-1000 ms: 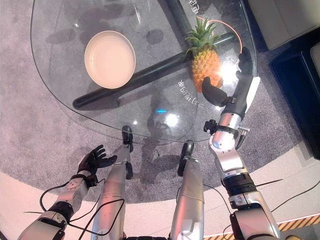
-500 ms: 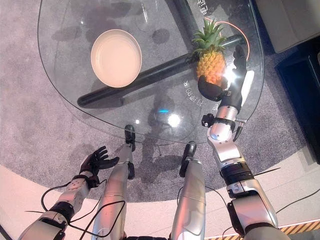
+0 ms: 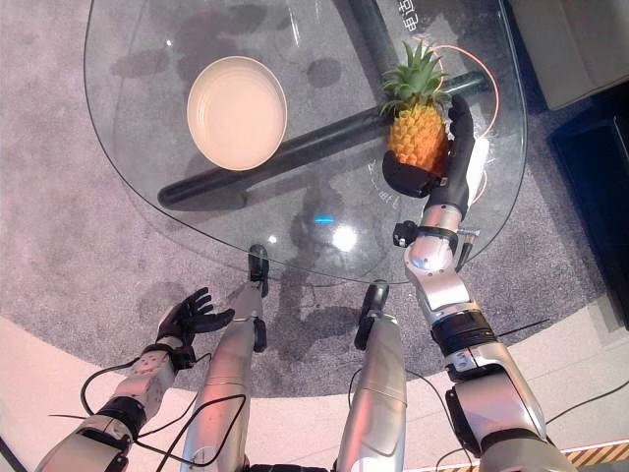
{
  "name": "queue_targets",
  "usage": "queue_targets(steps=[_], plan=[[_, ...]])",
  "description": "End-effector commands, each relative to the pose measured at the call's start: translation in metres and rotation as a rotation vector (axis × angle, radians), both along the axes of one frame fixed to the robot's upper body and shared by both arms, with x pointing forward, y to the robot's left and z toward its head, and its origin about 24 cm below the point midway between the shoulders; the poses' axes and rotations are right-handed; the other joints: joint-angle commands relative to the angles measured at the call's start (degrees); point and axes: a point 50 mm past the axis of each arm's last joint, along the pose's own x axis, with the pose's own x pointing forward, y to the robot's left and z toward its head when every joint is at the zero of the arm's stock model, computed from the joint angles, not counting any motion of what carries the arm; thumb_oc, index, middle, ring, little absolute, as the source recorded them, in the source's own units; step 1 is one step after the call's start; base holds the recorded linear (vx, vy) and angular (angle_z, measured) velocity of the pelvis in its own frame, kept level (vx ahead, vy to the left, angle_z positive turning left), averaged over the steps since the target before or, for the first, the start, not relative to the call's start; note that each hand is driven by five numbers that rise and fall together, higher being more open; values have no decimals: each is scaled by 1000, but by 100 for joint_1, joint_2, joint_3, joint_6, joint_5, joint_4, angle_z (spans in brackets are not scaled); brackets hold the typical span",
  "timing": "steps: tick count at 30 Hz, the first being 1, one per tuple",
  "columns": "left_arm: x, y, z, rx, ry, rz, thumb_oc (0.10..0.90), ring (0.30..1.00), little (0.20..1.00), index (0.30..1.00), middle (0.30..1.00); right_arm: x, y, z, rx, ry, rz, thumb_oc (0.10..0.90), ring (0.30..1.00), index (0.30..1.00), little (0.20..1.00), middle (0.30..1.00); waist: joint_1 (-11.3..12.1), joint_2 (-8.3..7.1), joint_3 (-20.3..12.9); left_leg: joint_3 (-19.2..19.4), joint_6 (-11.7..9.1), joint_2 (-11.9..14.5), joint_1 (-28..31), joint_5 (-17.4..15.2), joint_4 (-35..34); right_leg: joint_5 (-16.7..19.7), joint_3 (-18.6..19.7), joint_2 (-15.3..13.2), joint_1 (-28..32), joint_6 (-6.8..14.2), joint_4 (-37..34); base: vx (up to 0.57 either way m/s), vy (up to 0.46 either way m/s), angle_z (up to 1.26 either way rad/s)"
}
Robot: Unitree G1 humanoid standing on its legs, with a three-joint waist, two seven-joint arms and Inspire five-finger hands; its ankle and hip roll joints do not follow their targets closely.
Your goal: Pick up the fruit to the plate
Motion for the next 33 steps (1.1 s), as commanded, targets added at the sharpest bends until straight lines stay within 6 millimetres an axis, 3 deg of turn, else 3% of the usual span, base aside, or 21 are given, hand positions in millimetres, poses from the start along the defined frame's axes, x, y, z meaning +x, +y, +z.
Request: queue_targets(steps=[1,27,28,31,33], plan=[[-11,8,-8,39,37,-7,800,900,900,900,900,0,-23,44,-8,-132,-67,800,900,900,900,900,38,96,-109,123,-71,183,101,-1097,1136,1232,35,-52,133,168,-1375,0,0,0],[-9,7,-7,42,36,-19,800,900,900,900,900,7,-36,23,12,33,-141,800,900,900,900,900,67,108,-109,124,-60,185,48,-1081,1152,1233,12,-37,95,146,-1346,3,-1,0],[-13,7,-11,42,51,-20,800,900,900,900,900,7,-37,16,8,56,-143,800,900,900,900,900,75,117,-109,106,-91,196,200,-1255,1200,1063,44,-29,221,195,-1261,75,-11,0],[-12,7,-9,46,49,-21,800,900,900,900,900,7,-39,16,-2,76,-152,800,900,900,900,900,83,107,-109,98,-91,199,182,-1259,1213,1062,42,-31,209,195,-1249,5,-7,1],[-8,8,-6,47,35,-20,800,900,900,900,900,8,-39,18,-7,80,-153,800,900,900,900,900,79,96,-109,108,-60,193,21,-1090,1174,1227,11,-36,69,144,-1318,-61,-9,1]])
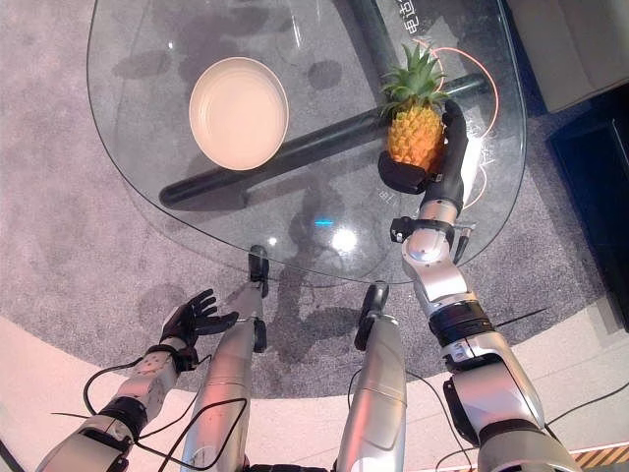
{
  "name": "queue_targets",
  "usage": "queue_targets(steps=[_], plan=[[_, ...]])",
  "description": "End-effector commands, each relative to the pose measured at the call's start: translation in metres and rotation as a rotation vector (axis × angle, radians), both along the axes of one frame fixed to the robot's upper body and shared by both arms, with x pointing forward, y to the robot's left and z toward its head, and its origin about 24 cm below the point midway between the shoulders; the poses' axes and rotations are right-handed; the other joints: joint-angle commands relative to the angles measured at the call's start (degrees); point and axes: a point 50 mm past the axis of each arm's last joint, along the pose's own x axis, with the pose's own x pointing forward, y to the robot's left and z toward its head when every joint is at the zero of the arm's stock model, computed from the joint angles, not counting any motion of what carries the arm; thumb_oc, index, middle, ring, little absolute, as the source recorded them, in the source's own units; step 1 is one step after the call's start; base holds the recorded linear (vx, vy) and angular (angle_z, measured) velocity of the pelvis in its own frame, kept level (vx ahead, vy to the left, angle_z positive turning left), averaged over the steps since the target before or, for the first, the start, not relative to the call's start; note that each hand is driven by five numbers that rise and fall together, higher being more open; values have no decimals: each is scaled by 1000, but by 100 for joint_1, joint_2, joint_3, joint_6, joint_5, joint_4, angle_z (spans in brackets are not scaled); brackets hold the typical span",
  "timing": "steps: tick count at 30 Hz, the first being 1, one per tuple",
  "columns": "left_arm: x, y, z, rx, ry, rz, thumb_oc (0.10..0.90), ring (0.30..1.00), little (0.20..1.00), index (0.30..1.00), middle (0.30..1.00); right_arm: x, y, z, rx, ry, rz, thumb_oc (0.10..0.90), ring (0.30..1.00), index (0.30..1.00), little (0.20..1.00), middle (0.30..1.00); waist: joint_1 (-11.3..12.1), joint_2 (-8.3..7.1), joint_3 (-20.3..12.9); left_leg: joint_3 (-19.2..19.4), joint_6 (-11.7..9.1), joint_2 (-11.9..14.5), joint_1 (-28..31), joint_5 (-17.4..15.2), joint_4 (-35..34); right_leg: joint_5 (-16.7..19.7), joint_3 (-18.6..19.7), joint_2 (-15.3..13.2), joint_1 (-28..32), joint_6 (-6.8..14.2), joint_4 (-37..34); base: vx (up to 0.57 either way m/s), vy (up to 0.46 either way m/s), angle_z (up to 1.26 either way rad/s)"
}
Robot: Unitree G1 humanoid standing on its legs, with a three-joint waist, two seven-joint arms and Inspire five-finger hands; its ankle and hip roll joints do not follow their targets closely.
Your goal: Pick up the fruit to the plate
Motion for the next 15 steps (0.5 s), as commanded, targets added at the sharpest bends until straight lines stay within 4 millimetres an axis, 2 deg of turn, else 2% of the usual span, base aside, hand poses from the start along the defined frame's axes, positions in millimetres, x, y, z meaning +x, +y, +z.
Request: queue_targets(steps=[1,2,15], plan=[[-7,14,-4,36,22,16,800,900,900,900,900,-1,-40,20,-26,-4,-146,800,900,900,900,900,54,81,-100,110,-62,179,-78,-1094,1213,1258,24,-38,-26,145,-1338,74,-19,3],[-11,14,-7,37,37,14,800,900,900,900,900,-2,-41,13,-42,26,-149,800,900,900,900,900,63,84,-100,93,-93,191,78,-1262,1254,1090,50,-30,109,195,-1259,73,-16,3],[-11,16,-6,45,35,14,800,900,900,900,900,0,-43,9,-77,104,-158,800,900,900,900,900,80,66,-100,76,-87,206,46,-1269,1274,1060,44,1,80,184,-1205,6,-1,0]])
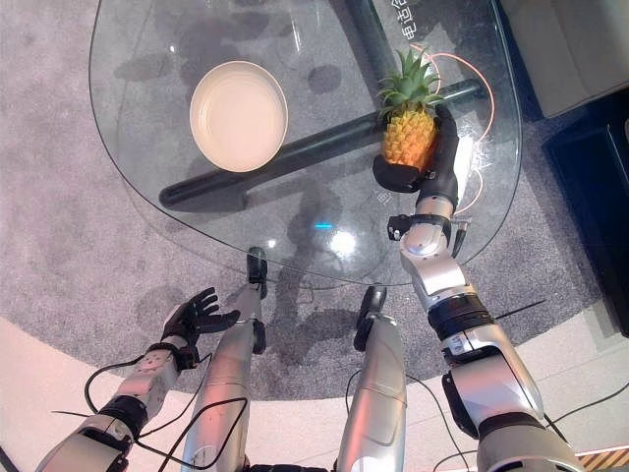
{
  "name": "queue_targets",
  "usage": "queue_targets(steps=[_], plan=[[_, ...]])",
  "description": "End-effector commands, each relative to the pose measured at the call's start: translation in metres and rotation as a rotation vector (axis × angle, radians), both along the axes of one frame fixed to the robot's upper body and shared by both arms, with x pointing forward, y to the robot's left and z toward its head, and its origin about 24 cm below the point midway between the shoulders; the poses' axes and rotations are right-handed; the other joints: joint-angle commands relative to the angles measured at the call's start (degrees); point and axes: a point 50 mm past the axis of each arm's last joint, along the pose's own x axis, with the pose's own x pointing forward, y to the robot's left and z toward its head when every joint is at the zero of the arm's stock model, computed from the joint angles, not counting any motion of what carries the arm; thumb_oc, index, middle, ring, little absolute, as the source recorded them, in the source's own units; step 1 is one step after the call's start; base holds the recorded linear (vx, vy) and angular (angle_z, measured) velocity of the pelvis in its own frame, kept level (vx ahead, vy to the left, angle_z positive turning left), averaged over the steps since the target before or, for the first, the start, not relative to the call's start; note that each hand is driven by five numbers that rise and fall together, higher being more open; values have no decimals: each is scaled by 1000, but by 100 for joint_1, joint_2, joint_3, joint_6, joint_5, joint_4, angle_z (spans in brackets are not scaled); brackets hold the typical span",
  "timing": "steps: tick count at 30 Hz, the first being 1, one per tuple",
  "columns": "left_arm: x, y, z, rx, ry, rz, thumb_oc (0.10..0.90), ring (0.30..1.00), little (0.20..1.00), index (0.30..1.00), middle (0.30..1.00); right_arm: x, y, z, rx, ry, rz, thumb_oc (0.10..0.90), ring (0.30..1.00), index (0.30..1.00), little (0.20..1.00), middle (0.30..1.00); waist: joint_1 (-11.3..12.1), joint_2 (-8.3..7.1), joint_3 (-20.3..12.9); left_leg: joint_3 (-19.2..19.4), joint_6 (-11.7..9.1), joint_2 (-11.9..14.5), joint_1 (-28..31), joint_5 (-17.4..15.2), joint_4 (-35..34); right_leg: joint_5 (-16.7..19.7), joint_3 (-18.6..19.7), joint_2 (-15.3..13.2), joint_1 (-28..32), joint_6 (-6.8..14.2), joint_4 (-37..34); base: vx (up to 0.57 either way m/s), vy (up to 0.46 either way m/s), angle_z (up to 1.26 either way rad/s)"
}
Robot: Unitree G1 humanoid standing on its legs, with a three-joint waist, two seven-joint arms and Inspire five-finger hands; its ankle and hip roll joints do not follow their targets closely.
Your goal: Pick up the fruit to the plate
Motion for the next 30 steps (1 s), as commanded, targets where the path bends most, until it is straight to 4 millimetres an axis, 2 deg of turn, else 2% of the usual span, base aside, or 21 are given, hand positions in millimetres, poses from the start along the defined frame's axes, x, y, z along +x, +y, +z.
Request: queue_targets(steps=[1,3,19,23,24,30], plan=[[-13,18,-8,50,42,23,800,900,900,900,900,-5,-48,3,-58,57,-167,545,681,681,645,681,95,53,-87,91,-76,148,55,-1276,1321,1088,158,-5,85,243,-1256,0,0,0],[-12,18,-8,50,42,24,800,900,900,900,900,-4,-48,2,-63,68,-173,100,300,300,200,300,95,53,-87,87,-76,153,51,-1270,1320,1089,160,-7,77,240,-1245,0,0,0],[-10,21,-5,1,18,73,800,900,900,900,900,-4,-50,4,-109,76,-192,100,300,300,200,300,87,64,-87,77,-73,142,46,-1262,1314,1073,173,4,62,229,-1222,0,0,0],[-8,28,0,-59,-17,186,800,900,900,900,900,-5,-49,7,-124,39,-198,100,300,300,200,300,80,65,-87,76,-75,145,65,-1265,1306,1053,184,0,71,233,-1206,-15,2,0],[-4,29,4,-64,-37,200,800,900,900,900,900,-5,-48,13,-123,22,-199,100,300,300,200,300,74,60,-87,91,-42,135,-83,-1094,1257,1219,156,-5,-60,184,-1282,-60,5,1],[4,58,28,-119,-177,476,800,900,900,900,900,-9,-44,17,-154,-48,-216,100,300,300,200,300,59,42,-87,67,-52,109,-49,-1086,1222,1180,174,5,-43,183,-1276,-10,0,0]])
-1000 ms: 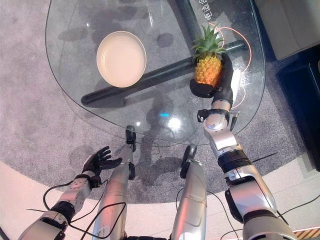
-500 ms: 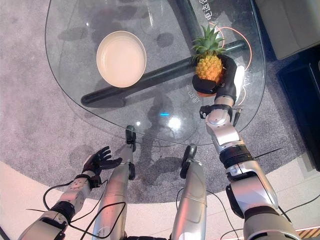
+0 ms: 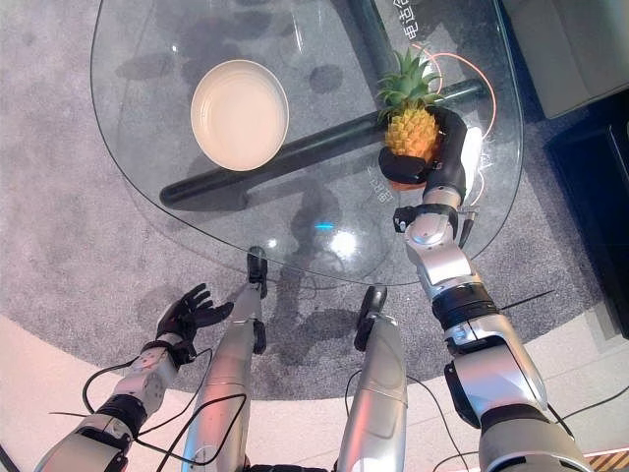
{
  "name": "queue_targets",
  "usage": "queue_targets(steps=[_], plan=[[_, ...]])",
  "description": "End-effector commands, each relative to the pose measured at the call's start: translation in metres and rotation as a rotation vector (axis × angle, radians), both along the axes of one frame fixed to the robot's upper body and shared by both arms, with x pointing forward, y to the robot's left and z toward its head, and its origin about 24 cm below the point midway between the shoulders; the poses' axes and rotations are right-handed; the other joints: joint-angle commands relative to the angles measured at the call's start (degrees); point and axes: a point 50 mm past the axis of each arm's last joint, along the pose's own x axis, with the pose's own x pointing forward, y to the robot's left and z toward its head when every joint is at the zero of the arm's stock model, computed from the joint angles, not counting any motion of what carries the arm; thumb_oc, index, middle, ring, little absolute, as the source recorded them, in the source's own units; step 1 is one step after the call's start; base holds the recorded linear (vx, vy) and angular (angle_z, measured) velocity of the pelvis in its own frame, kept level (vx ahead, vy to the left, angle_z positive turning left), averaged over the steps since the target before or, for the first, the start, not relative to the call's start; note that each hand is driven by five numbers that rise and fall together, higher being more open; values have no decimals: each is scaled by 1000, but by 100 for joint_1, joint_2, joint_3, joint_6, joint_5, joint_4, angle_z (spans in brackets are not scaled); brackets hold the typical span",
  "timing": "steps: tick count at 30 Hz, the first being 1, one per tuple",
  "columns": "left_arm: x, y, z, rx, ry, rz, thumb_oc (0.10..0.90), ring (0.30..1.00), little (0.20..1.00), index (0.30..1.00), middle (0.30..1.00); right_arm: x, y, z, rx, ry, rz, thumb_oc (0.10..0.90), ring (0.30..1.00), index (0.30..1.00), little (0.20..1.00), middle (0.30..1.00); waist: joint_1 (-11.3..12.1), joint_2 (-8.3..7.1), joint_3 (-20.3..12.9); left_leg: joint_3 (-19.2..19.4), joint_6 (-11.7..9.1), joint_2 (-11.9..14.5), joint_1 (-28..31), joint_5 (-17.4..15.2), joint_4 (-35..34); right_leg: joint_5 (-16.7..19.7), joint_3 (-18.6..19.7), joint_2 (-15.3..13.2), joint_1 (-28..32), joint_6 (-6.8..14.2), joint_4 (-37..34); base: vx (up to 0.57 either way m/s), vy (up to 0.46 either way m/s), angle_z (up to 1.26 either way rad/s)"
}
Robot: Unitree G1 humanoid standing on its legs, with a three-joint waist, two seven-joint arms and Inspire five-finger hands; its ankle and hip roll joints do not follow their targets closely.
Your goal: Pick up the fruit to the plate
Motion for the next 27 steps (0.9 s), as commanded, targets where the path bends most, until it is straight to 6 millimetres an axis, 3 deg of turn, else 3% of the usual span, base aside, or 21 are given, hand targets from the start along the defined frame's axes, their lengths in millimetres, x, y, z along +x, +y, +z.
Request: queue_targets(steps=[1,8,13,17,24,27], plan=[[1,44,23,17,-105,281,800,900,900,900,900,-12,-37,6,-101,-55,-184,100,300,300,200,300,56,20,-81,55,-14,88,-23,-1130,1318,1206,183,1,49,212,-1315,0,0,0],[9,64,54,-50,-262,505,800,900,900,900,900,-17,-29,14,-149,-141,-202,100,300,300,200,300,57,-20,-81,16,-26,69,-34,-1124,1297,1175,164,7,46,214,-1303,0,0,0],[19,69,86,-70,-418,593,800,900,900,900,900,-23,-21,26,-195,-211,-211,100,300,300,200,300,40,-46,-81,2,-28,56,-48,-1115,1264,1172,162,31,43,219,-1327,0,0,0],[27,74,124,-43,-579,645,800,900,900,900,900,-29,-14,35,-261,-286,-219,100,300,300,200,300,1,-69,-81,8,-35,51,-58,-1103,1224,1186,180,59,40,230,-1382,0,0,0],[37,65,178,38,-795,621,800,900,900,900,900,-35,-5,42,-328,-374,-212,100,300,300,200,300,-31,-97,-81,11,-54,51,-57,-1115,1205,1211,207,78,66,254,-1450,0,0,0],[38,60,190,52,-851,602,800,900,900,900,900,-37,-4,44,-338,-397,-211,100,300,300,200,300,-34,-91,-81,14,-54,48,-35,-1134,1206,1214,216,66,88,268,-1464,0,0,0]])
